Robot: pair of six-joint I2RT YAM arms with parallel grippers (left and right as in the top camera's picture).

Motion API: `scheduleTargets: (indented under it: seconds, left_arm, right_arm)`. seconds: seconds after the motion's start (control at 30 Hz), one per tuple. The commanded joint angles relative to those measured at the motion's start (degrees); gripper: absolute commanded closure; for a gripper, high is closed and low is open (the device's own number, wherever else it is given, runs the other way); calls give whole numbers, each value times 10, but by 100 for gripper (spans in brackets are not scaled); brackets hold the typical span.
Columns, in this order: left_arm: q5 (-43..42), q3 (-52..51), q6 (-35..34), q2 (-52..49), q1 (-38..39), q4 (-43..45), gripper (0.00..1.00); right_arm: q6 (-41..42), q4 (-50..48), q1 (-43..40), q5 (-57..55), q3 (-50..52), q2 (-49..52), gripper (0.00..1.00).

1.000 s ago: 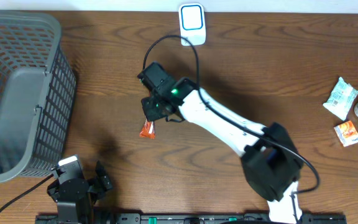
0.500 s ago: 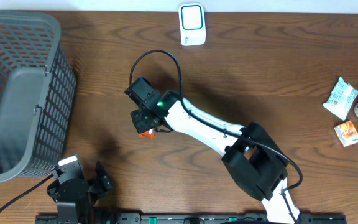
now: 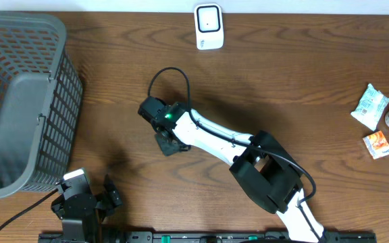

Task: Scan the item barcode
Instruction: 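Move the right gripper to the red snack bar and grasp it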

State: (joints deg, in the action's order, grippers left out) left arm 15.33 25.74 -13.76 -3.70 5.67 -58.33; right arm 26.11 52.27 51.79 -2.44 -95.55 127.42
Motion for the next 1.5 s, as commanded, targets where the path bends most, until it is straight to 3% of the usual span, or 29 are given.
scheduleTargets:
  seconds: [0.0, 0.2, 0.37, 0.73, 1.1, 1.47]
  left_arm:
    - [3, 0, -5, 1, -2, -1, 2]
    - [3, 0, -5, 1, -2, -1, 2]
    - [3, 0, -5, 1, -2, -1, 2]
    - [3, 0, -5, 1, -2, -1, 2]
    - [3, 0, -5, 1, -2, -1, 2]
    - [3, 0, -5, 1, -2, -1, 2]
  right_arm:
    - [-5, 45, -12, -115, -7, -23, 99]
    - [-5, 74, -23, -103, -8, -103, 99]
    - [-5, 11, -22, -92, -8, -162, 99]
    - [-5, -164, -19, -93, -7, -62, 99]
    - [-5, -120, -11, -9, -7, 2, 99]
    - [-35, -123, -4, -19, -19, -90, 99]
